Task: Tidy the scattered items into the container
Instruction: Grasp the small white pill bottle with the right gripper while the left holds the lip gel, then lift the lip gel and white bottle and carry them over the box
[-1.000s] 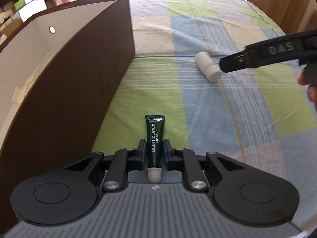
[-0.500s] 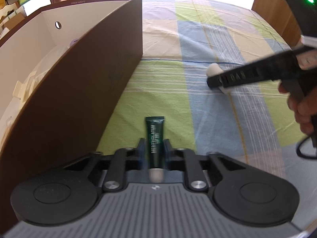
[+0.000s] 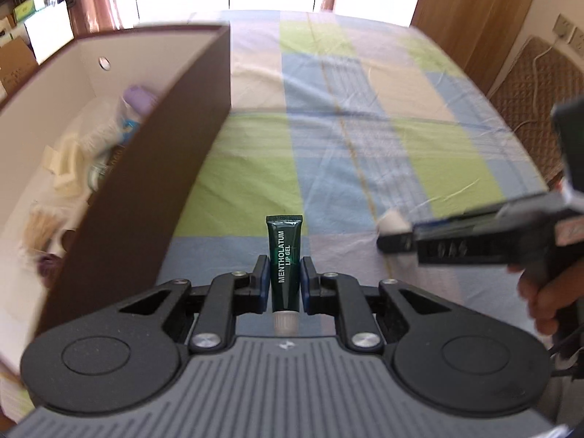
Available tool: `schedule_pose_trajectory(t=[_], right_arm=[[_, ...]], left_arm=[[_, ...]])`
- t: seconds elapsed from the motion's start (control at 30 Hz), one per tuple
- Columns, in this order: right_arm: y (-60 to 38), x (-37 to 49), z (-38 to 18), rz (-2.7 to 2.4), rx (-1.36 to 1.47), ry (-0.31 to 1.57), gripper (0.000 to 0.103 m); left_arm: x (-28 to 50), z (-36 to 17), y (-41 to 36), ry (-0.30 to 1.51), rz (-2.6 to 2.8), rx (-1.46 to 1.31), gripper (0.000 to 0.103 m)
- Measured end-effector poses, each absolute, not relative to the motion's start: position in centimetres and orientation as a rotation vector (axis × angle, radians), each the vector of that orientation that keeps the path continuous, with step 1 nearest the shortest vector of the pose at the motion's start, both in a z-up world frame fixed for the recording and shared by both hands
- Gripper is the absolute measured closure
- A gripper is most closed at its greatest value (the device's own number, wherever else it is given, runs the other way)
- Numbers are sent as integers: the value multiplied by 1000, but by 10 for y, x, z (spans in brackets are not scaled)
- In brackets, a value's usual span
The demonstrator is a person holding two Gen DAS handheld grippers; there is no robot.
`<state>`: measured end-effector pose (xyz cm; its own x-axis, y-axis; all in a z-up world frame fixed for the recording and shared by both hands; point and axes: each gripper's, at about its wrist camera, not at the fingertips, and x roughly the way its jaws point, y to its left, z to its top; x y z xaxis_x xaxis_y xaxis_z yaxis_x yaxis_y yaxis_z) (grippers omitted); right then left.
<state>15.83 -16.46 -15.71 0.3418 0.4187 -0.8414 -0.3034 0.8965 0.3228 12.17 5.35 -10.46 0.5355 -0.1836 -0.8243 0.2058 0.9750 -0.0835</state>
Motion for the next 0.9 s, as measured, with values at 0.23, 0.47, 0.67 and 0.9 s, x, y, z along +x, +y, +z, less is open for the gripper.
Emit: schedule_pose_trajectory(t=[0.23,0.47,0.67,0.9], right_arm=[[-132,148,-118,591,125,1071,73],[-86,161,-65,737,94,962,73],[-39,171,-31,856,53,899,73],[23,173,-32,971,-60,920,73]], left_arm=[[99,-58,100,904,-168,0,90],[92,-20,159,841,-73,2,90],[108,-1,214,811,23,60,90],[143,-18,260,918,-6,118,90]])
